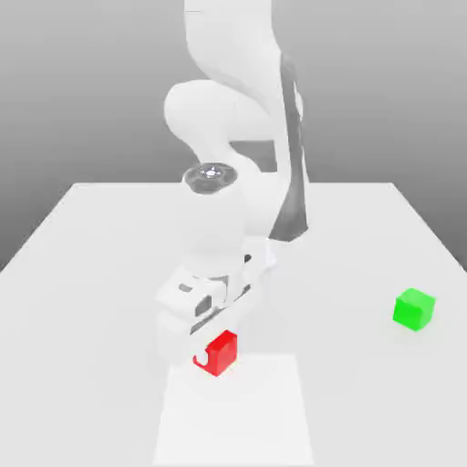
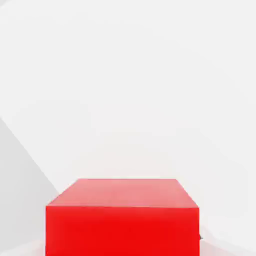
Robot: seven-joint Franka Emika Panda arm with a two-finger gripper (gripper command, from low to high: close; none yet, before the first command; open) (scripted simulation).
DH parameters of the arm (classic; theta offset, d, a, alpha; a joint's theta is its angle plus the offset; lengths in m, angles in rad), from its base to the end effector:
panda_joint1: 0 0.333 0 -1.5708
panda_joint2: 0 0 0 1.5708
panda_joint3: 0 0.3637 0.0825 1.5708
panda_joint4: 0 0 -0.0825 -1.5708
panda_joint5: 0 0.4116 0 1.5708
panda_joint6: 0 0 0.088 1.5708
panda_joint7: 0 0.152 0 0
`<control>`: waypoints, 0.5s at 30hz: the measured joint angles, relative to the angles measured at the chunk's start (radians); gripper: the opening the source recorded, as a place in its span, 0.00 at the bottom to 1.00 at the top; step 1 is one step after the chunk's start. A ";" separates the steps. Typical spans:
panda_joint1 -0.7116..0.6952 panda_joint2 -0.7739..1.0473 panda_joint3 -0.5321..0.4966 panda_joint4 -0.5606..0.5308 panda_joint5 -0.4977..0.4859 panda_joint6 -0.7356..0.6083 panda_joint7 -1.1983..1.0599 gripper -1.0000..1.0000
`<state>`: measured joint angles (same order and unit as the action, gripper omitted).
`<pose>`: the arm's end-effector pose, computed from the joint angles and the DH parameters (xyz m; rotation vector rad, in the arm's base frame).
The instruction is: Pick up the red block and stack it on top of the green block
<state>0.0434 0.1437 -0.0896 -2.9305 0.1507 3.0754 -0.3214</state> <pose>0.3302 -0.0293 0.1244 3.1323 0.1972 0.0034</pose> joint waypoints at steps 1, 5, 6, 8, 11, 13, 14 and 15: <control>0.016 -0.017 -0.022 -0.001 -0.025 -0.015 0.019 0.00; 0.040 -0.089 -0.077 -0.005 -0.134 -0.079 0.100 0.00; 0.037 -0.107 -0.081 -0.007 -0.155 -0.095 0.115 0.00; 0.029 -0.143 -0.083 -0.011 -0.188 -0.126 0.138 0.00; 0.023 -0.195 -0.084 -0.020 -0.216 -0.170 0.155 0.00; 0.019 -0.227 -0.083 -0.028 -0.226 -0.197 0.159 0.00; 0.017 -0.242 -0.084 -0.032 -0.230 -0.209 0.161 0.00; 0.016 -0.257 -0.084 -0.036 -0.232 -0.220 0.161 0.00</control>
<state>0.0597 -0.1137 -0.1735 -2.9668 -0.0813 2.8552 -0.1606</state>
